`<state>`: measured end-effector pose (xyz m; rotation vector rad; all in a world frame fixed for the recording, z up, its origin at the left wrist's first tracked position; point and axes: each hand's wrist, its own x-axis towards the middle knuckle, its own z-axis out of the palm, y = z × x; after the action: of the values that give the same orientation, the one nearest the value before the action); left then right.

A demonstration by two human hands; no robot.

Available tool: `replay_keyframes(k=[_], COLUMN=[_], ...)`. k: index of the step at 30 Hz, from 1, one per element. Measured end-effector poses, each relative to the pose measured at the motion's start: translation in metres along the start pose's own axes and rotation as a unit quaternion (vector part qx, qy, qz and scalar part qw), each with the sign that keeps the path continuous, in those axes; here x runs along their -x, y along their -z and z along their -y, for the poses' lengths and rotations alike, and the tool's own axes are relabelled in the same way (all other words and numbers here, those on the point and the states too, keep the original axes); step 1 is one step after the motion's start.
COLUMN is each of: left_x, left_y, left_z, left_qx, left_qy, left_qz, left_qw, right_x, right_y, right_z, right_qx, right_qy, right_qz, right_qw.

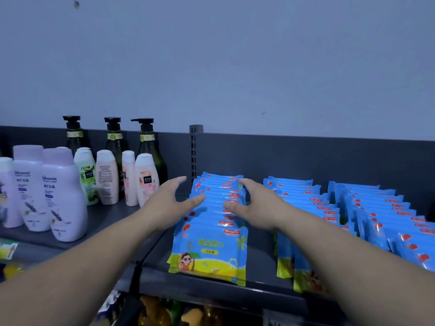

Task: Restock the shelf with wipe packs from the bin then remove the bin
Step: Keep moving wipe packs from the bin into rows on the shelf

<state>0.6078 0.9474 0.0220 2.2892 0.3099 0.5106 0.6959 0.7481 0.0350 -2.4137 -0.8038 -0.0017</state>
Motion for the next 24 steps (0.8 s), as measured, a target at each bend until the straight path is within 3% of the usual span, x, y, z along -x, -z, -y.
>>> replay_keyframes(k=[8, 16, 24], left_x=[-0.055, -0.112, -0.12], left_y=[-0.006, -0.019, -0.023], left_z=[0.005, 0.022, 0.029], left_qx=[-0.018, 0.008, 0.058], left_qy=[0.04, 0.048, 0.024], left_qz=[0.039, 0.158, 0.23], left_qw=[0.998, 0.986, 0.971], right_x=[-0.048, -0.079, -0.081], right_y=[-0.005, -0.019, -0.026], right_z=[0.0, 0.006, 0.015], right_qx=[0.04, 0.071, 0.068], right_qy=[-0.067, -0.14, -0.128], right_qz=[0.046, 0.099, 0.083], right_qw=[0.996, 0.983, 0.986])
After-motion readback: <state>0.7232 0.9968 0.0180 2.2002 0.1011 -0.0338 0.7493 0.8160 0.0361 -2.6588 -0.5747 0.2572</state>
